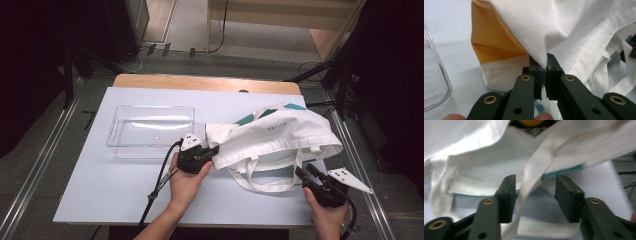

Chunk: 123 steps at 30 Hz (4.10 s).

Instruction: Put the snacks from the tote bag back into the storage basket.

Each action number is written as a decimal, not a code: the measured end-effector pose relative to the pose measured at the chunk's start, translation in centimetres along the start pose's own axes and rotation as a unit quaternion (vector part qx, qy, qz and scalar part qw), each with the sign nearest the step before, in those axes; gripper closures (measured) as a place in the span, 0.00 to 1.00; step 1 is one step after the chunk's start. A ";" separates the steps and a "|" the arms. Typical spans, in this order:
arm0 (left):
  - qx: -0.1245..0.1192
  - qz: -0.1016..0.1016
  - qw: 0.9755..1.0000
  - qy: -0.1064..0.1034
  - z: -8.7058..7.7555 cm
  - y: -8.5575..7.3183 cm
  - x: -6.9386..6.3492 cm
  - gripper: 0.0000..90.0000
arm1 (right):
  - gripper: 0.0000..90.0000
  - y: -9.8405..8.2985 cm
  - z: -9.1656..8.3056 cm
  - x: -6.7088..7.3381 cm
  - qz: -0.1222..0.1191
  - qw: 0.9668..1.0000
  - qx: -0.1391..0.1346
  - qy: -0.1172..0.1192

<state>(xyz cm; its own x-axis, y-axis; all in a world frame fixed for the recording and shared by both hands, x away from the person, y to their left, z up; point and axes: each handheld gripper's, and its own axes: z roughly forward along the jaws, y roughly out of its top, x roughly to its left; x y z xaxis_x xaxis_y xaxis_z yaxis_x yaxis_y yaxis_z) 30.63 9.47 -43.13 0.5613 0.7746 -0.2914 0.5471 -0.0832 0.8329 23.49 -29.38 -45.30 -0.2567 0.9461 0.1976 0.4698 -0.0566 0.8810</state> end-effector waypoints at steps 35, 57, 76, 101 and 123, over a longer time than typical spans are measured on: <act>-0.050 0.004 0.999 -0.014 -1.9 2.8 0.6 0.97 | 0.94 2.5 -5.2 -0.9 -0.046 0.971 -0.148 -0.183; -0.017 -0.005 1.000 0.013 -0.7 1.6 1.4 0.95 | 0.50 2.8 -6.4 -2.7 -0.007 0.988 -0.131 -0.079; -0.014 0.001 1.000 0.015 -0.5 0.4 1.8 0.97 | 0.80 2.4 -0.2 -4.9 0.073 0.997 -0.035 -0.002; -0.076 0.002 0.997 -0.031 -4.4 2.1 1.0 0.92 | 0.95 2.4 -5.1 -0.9 -0.056 0.974 -0.186 -0.116; -0.046 0.076 0.996 0.009 -4.8 -3.4 -1.2 0.47 | 0.90 2.0 -4.4 -1.0 -0.050 0.975 -0.177 -0.124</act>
<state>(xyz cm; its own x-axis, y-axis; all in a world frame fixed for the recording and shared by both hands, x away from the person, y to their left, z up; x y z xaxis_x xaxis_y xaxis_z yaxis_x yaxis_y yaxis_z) 25.14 11.77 -43.33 0.6217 0.7687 -0.1504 0.3964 -0.1432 0.9068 21.01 -31.85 -41.85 -0.0535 0.9981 0.0314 0.1209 -0.0248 0.9924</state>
